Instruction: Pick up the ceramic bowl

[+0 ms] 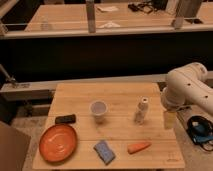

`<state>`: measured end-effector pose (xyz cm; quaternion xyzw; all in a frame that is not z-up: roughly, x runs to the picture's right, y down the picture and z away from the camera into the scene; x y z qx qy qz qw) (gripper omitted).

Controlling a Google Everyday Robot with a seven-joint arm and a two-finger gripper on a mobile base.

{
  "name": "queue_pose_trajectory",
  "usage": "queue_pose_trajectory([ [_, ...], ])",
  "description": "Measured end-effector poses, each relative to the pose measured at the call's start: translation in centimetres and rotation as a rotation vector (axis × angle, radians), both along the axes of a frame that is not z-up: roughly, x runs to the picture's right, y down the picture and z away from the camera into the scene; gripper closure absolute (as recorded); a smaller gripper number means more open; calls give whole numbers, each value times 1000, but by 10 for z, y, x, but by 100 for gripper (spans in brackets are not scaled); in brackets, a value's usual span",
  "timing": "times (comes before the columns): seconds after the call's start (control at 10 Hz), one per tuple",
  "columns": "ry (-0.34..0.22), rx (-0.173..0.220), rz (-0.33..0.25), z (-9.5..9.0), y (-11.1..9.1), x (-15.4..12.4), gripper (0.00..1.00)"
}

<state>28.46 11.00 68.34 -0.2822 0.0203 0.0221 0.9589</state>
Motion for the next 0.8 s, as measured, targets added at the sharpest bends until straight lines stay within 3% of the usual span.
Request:
queue_pose_trajectory([
  [0.8, 0, 0, 0, 0, 0, 0, 20],
])
